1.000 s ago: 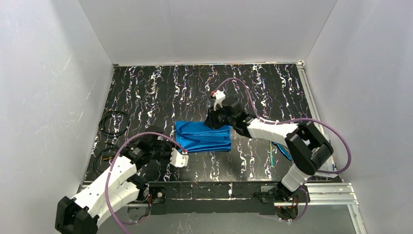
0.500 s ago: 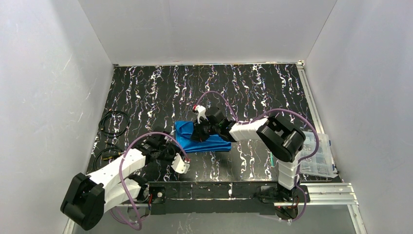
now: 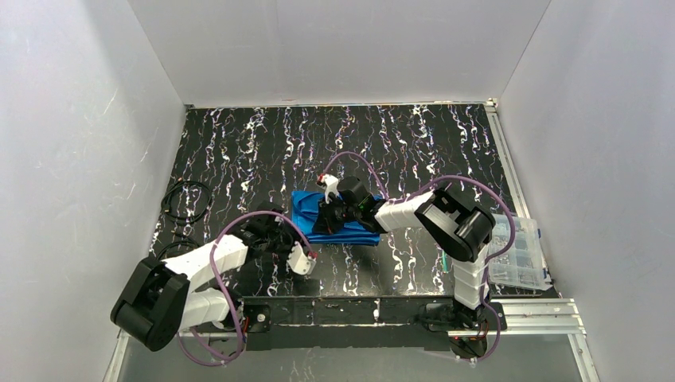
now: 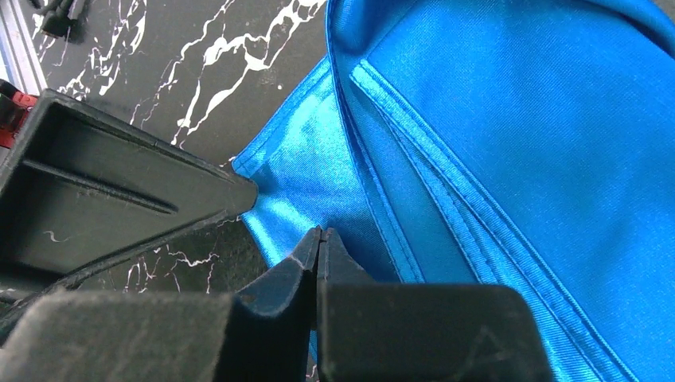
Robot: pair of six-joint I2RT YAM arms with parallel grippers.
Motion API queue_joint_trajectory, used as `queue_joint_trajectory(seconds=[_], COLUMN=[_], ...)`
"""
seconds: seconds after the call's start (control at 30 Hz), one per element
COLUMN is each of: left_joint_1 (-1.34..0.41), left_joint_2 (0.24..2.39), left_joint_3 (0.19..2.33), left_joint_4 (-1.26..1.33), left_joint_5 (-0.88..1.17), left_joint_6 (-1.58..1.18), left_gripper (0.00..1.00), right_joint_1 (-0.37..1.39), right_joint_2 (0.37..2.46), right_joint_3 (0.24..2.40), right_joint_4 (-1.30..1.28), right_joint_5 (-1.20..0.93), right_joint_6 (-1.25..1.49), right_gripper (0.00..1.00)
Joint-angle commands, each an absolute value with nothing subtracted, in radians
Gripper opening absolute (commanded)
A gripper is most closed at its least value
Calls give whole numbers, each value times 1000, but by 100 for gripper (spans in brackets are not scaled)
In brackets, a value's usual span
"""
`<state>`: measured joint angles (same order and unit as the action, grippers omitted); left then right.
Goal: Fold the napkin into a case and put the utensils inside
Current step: Pick up the 2/3-rectangle-folded napkin at the center of the board.
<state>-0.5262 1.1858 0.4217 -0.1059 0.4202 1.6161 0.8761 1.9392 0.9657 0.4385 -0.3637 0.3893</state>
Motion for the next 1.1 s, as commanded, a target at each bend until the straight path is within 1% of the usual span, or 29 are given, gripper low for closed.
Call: queue_joint_trajectory(seconds=[0.0,0.17,0.27,0.33,0.37,0.4,0.43,0.47,0.5,0.63,0.7,0.8,0.97,1.07], left_joint_1=[-522,-523,-522,-522,-521,-521,-519,-514,-502,-472,-468,-467,-459,-456], left_joint_2=[1166,1119,1152,1189,1209,1224,1230,1227,1216,1152,1139,1173,1290,1338], left_joint_3=[406,418,468,509,533,548,553,547,533,477,467,483,549,555], left_joint_4=[-201,-240,-234,-221,-237,-264,-286,-295,-295,-312,-323,-343,-347,-283], left_joint_5=[424,456,436,425,424,424,425,426,432,461,470,475,463,464], left_joint_6=[1618,1565,1494,1439,1436,1451,1474,1505,1540,1671,1709,1751,1798,1815], left_gripper=[31,10,5,3,4,7,12,20,26,36,38,41,41,41], right_joint_1=[862,859,856,854,854,851,849,848,847,839,836,833,834,834], right_joint_2=[1965,1974,1981,1985,1988,1991,1991,1991,1991,1987,1985,1979,1981,1986], right_joint_3=[955,948,944,942,941,942,943,945,946,940,937,934,932,931], right_joint_4=[479,490,491,491,494,497,494,489,483,476,475,476,470,468], right_joint_5=[-387,-397,-400,-400,-404,-407,-408,-408,-410,-412,-415,-416,-429,-440], right_joint_6=[397,407,409,413,416,419,419,419,417,417,421,421,427,432], right_gripper=[7,7,7,7,7,7,7,7,7,5,5,5,4,4])
